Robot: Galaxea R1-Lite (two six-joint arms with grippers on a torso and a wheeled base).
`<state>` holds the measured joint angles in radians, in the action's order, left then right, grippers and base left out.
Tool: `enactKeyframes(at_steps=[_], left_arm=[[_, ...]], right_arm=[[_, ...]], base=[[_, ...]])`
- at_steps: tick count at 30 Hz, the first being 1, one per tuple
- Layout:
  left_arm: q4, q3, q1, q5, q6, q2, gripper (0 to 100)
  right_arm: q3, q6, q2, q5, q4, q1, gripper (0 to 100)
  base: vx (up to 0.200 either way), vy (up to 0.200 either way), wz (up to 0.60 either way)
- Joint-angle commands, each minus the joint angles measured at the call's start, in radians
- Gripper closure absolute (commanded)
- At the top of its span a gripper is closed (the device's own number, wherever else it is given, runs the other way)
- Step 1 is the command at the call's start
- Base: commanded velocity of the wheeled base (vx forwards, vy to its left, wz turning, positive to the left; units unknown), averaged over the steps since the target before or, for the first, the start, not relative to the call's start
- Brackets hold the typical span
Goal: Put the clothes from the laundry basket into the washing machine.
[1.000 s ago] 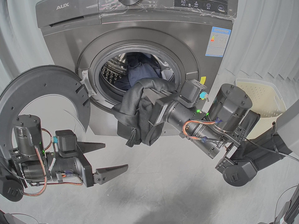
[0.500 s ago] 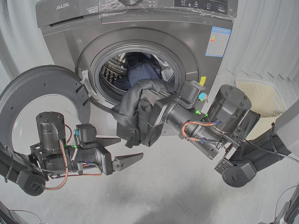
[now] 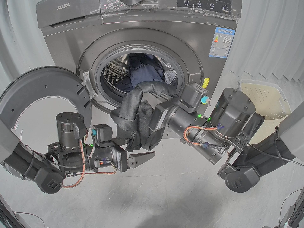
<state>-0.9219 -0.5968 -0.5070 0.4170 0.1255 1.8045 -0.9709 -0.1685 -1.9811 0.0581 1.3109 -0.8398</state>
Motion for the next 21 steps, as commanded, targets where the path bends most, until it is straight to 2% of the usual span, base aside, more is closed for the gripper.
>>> enactKeyframes(at_steps=[1,6,15,20,21], left_arm=[[-0.021,-0.014,-0.011,-0.001,0.0,0.039,0],[-0.095,-0.026,-0.011,-0.012,0.0,0.085,0],[-0.132,-0.054,-0.011,-0.046,0.0,0.124,0],[-0.167,-0.077,-0.011,-0.089,0.002,0.151,0],[-0.181,-0.078,-0.011,-0.095,0.002,0.154,100]], right_arm=[[0.0,0.0,-0.002,0.0,0.001,0.001,100],[0.001,0.0,-0.004,0.0,0.002,-0.001,100],[0.003,0.0,-0.004,0.0,0.013,-0.001,100],[0.003,0.0,-0.004,0.0,0.013,-0.001,100],[0.003,0.0,-0.004,0.0,0.013,-0.001,100]], base=[[0.0,0.0,0.0],[0.0,0.0,0.0],[0.0,0.0,0.0],[0.0,0.0,0.0],[0.0,0.0,0.0]])
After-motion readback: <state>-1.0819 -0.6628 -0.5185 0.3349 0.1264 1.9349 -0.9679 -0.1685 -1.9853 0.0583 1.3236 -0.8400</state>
